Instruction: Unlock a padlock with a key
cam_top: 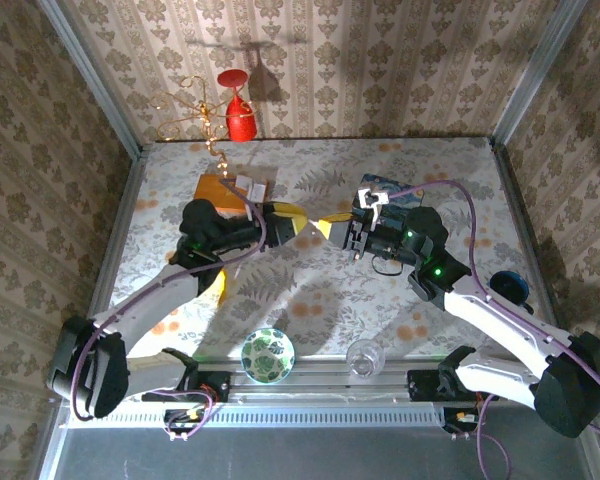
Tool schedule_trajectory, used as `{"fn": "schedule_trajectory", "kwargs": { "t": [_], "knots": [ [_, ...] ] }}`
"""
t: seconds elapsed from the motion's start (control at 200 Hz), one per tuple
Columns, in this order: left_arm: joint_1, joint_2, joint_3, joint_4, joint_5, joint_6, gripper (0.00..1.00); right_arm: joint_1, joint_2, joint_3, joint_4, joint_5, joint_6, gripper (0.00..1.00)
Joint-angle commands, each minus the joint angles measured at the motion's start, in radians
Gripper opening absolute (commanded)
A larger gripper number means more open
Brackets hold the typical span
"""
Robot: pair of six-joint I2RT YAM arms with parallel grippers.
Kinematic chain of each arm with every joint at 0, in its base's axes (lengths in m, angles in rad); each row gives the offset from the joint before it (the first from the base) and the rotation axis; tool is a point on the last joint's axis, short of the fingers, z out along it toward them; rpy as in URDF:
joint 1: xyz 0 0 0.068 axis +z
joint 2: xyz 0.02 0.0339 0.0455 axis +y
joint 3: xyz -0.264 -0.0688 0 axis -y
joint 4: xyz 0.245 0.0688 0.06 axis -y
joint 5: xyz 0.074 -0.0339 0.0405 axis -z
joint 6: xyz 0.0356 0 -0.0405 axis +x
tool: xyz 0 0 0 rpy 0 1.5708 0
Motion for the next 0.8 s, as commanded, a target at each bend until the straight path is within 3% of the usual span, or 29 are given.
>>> {"fn": "schedule_trajectory", "kwargs": {
  "t": [0.0, 0.24, 0.445, 0.67, 0.795],
  "knots": [
    [-0.017, -0.03, 0.046, -0.059, 0.007, 0.069, 0.42, -0.003, 0.008, 0.004, 0.052, 0.0, 0.008, 0.0],
    [-0.023, -0.03, 0.051, -0.039, 0.013, 0.064, 0.41, -0.001, 0.019, 0.004, 0.054, -0.005, 0.013, 0.0],
    [-0.024, -0.027, 0.051, -0.019, 0.017, 0.051, 0.22, -0.001, 0.013, 0.002, 0.051, -0.005, 0.011, 0.0],
    [-0.025, -0.009, 0.056, 0.007, 0.017, 0.037, 0.26, -0.001, 0.019, 0.001, 0.05, -0.014, 0.014, 0.0],
    [-0.026, 0.005, 0.063, 0.023, 0.027, 0.024, 0.18, -0.001, 0.017, -0.001, 0.053, -0.012, 0.014, 0.0]
  ]
}}
